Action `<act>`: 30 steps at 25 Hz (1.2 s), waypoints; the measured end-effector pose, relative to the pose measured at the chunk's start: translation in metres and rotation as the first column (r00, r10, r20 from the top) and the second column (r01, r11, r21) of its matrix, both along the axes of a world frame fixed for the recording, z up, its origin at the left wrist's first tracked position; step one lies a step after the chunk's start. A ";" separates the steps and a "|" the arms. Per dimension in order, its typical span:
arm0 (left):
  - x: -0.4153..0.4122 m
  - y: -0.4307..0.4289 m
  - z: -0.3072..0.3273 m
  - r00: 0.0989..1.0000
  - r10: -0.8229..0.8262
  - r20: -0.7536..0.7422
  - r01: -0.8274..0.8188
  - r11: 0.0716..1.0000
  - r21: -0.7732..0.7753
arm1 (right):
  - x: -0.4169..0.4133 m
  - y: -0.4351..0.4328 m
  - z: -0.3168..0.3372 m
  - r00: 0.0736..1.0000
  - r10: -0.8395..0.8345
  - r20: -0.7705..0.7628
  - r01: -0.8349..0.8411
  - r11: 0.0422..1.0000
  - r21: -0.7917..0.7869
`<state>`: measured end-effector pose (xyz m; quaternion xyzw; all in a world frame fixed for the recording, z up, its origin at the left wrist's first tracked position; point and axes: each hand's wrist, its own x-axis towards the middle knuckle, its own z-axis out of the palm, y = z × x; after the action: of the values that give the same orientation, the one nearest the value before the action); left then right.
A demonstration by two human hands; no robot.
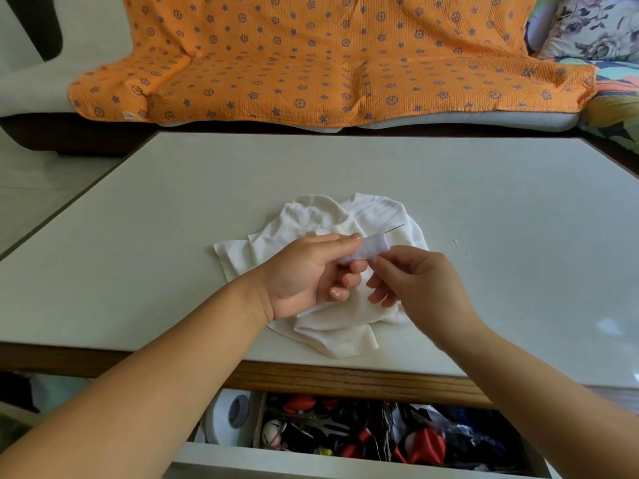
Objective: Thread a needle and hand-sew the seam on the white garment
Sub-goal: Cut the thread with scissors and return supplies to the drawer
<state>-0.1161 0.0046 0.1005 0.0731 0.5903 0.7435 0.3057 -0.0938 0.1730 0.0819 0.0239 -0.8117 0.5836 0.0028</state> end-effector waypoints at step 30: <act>-0.006 -0.015 -0.009 0.785 -0.035 -0.618 -0.370 0.774 -0.514 | 0.010 0.005 0.032 0.989 0.135 0.066 -0.145 0.969 0.201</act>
<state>-0.1218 -0.0103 0.0913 0.1439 0.8670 0.4755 0.0395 -0.0834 0.1780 0.1138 0.0662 -0.8636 0.4959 -0.0620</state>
